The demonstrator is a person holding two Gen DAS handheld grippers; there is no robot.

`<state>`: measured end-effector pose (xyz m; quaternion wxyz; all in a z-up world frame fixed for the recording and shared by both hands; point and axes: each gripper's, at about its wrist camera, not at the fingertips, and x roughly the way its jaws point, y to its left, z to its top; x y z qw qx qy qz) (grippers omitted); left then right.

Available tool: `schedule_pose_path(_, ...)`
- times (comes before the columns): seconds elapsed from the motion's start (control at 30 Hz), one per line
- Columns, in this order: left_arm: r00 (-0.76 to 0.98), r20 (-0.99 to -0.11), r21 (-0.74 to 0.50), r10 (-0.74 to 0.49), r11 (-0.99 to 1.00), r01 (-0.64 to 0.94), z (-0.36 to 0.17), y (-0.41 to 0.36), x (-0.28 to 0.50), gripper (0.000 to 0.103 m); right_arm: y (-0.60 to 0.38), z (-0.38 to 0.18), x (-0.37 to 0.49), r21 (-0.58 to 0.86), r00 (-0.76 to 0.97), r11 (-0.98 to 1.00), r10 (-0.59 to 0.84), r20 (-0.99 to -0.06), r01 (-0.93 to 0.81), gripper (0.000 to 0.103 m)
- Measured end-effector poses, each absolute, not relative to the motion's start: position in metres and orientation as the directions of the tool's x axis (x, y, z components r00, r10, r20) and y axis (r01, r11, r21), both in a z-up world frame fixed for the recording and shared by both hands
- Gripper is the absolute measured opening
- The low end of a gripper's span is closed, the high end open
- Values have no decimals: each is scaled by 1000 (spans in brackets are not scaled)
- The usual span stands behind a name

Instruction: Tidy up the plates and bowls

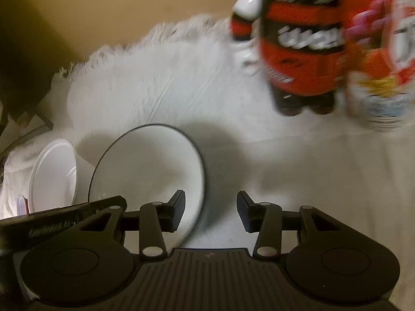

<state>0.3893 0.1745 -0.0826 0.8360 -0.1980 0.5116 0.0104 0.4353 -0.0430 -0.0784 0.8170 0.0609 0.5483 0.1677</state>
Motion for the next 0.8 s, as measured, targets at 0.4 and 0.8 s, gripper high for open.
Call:
schedule_pose_path(0.4, 405, -877, -335, -259, 933, -129, -82, 142, 399, 37, -64, -80, 430, 277, 307, 942, 325, -895, -189, 31)
schedule_pose_path(0.8, 338, -892, -342, -299, 937, -74, -111, 112, 444, 28, -103, -101, 436, 295, 304, 951, 310, -901, -95, 33)
